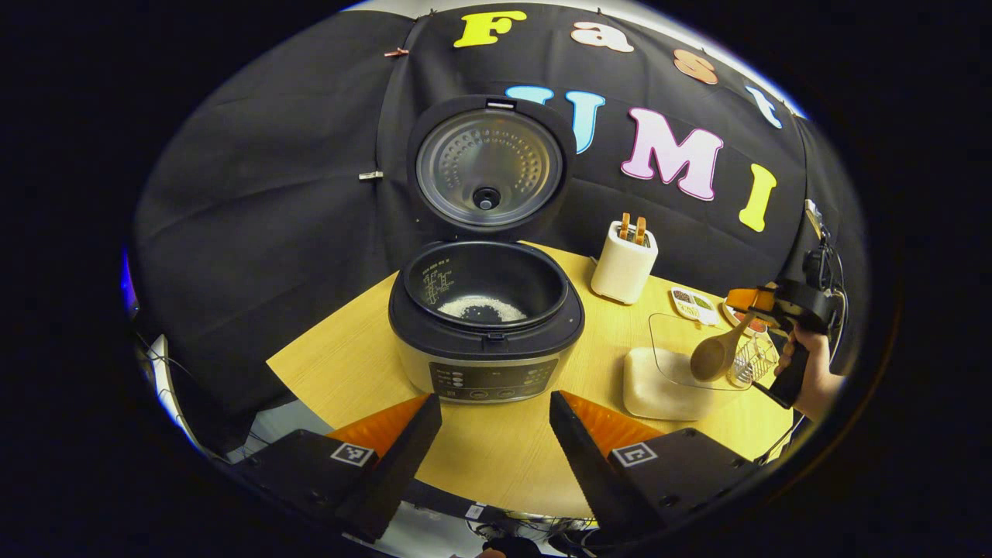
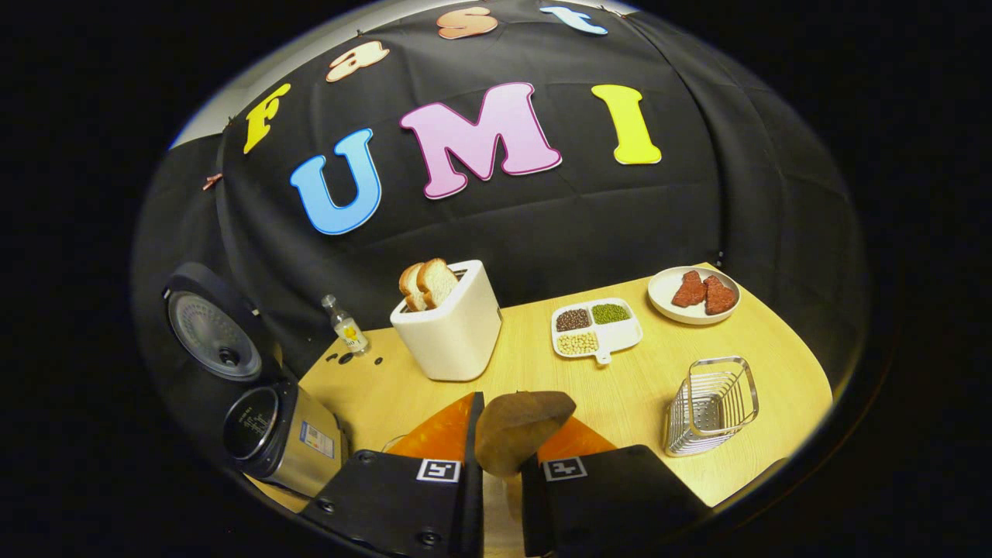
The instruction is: Close the left gripper, press the button to open the rice cooker; take a wooden spoon from the chopstick holder with the right hand, scoop a spoonful of rice and pour it into the rice cooker, then put the wooden spoon back into the chopstick holder.
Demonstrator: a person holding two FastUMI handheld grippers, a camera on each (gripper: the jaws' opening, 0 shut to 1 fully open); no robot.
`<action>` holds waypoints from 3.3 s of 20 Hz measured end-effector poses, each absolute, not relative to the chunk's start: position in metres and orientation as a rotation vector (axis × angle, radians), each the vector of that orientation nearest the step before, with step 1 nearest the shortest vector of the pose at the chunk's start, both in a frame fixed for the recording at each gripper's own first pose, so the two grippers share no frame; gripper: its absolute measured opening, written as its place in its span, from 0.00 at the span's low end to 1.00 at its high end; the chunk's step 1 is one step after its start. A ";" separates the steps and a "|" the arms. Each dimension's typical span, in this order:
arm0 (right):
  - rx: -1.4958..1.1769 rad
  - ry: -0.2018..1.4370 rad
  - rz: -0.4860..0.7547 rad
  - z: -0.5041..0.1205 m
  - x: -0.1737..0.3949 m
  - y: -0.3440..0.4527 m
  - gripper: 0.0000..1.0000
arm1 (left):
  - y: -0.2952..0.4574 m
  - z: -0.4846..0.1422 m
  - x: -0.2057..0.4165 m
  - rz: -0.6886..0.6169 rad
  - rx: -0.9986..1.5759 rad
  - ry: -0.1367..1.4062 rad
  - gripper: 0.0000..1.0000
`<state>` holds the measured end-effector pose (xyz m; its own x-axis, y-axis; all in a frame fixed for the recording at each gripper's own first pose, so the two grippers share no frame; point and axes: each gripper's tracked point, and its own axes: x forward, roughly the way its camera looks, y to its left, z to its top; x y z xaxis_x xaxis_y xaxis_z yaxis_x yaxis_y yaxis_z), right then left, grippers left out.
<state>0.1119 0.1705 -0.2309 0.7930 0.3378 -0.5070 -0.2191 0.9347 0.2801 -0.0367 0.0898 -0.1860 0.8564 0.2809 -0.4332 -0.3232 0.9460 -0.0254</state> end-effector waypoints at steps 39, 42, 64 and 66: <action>0.996 0.874 -0.059 -0.239 0.073 0.143 0.24 | 0.130 -0.155 -0.031 0.241 -0.117 0.390 0.96; 1.068 0.854 -0.069 -0.226 0.075 0.143 0.24 | 0.136 -0.151 -0.030 0.231 -0.101 0.380 0.95; 1.290 0.963 0.263 -0.124 0.064 0.356 0.24 | 0.211 -0.140 -0.068 0.344 -0.211 0.268 0.95; 1.268 0.973 0.298 -0.124 0.061 0.381 0.24 | 0.220 -0.142 -0.072 0.358 -0.218 0.271 0.95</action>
